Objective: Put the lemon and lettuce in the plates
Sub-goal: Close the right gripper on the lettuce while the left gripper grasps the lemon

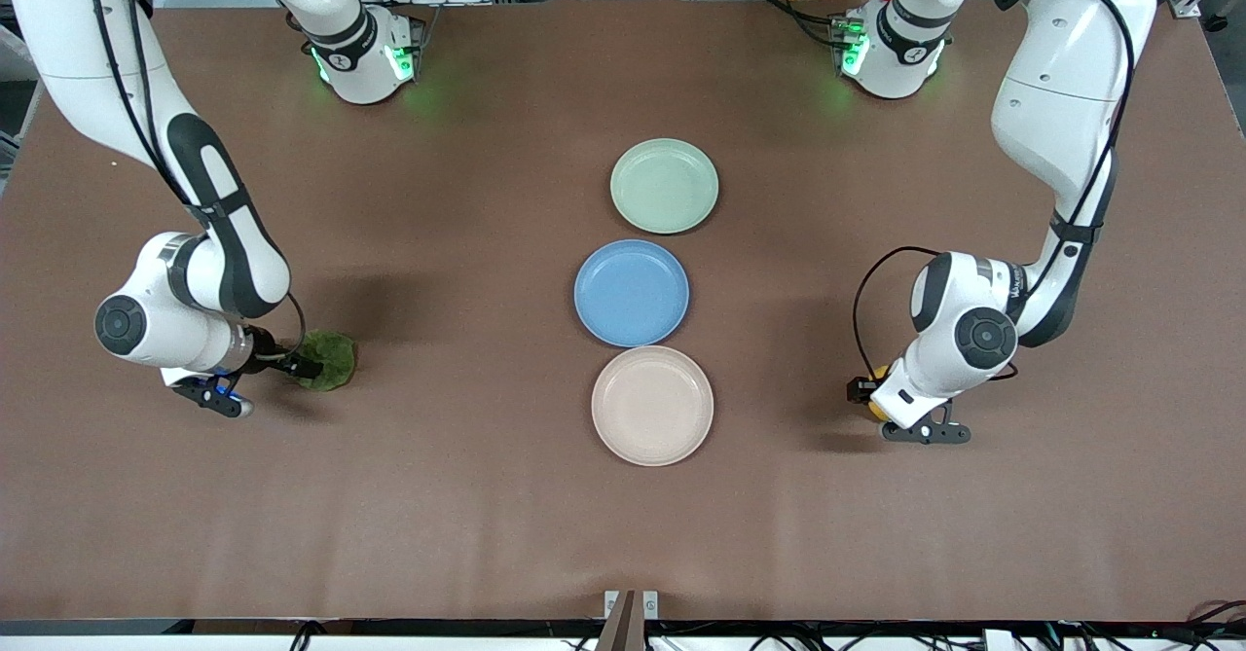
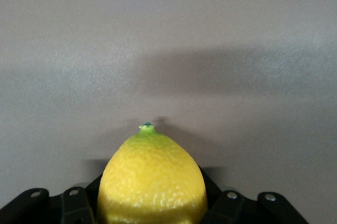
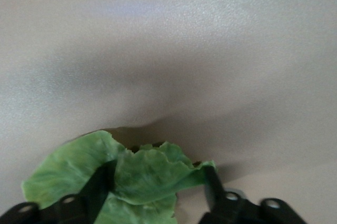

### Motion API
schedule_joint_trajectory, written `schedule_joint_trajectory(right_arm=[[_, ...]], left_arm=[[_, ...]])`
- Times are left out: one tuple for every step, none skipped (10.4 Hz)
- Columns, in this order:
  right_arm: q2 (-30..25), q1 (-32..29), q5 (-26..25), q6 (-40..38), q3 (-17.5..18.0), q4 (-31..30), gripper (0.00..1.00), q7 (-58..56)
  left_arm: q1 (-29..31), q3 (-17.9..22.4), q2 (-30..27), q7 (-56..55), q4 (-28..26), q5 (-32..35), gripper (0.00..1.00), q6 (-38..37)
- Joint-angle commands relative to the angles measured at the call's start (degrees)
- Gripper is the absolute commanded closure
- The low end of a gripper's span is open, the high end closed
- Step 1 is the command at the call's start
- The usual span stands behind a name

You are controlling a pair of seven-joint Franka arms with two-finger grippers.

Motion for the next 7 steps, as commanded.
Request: schedule_joint_trajectory(right_arm=[[0.1,-0.3,0.5,0.7,0.4,-0.3,1.0,-0.9],[0.0,0.1,0.5,0.7,0.3,-0.1,1.0,-1.0],[-0.4,0.3,0.5,0.2,0.3,0.0,1.0,-0.9],[-0.8,0.4,0.5,-0.1,0.4,-0.1,1.0,-0.8],[-1.3,0.4,0.5,-0.8,0.4,-0.1,1.0,-0.6],[-2.0,0.6,0.5,-1.6,0.4,-0.1,1.0,-0.1],[-2.8,1.3,0.7,-3.0,0.4,0.0,1.0,0.2]], left_arm=[[-0.4,0.2,-1.5,-0.8,3.0,1.8,0.54,-7.6],[-0.6,-0.1,-2.2,-0.8,4.4,1.8,0.54,-10.5],[-0.6,-0.3,-3.4,-0.8,4.8,1.8,0.54,-11.6],[-0.7,-0.4,-4.4,-0.8,4.9,1.8,0.54,-12.2],[-1.4,-0.5,-5.2,-0.8,5.0,1.4,0.54,-12.3],[-1.6,-0.5,-5.8,-0.9,6.2,1.0,0.54,-12.4],[-2.9,-0.5,-6.0,-1.3,7.1,0.8,0.54,-12.8]])
